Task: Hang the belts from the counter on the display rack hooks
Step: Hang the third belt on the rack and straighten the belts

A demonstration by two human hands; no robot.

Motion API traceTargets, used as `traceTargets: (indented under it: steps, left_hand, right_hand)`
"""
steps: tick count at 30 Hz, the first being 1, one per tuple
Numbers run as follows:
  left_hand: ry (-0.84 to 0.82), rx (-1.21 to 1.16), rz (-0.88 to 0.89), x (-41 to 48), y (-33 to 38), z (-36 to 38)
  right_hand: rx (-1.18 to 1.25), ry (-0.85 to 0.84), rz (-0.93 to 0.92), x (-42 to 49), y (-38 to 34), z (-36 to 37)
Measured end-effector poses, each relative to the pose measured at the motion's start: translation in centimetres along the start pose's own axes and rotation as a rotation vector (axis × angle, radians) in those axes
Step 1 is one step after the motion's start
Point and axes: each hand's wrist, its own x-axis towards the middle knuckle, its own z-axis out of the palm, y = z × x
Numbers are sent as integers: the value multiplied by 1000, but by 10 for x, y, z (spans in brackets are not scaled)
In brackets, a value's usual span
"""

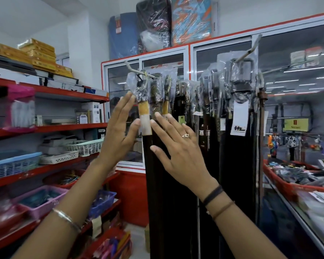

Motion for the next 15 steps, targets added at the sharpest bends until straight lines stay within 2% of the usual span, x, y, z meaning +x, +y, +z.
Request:
traceTargets:
  steps: [6,15]
  left_hand:
    - [-181,-22,28,18,-39,11]
    - [-143,35,104,27,-50,37]
  right_hand:
    - [-75,-67,1,23,-3,29]
    - [-262,-98,61,22,17,53]
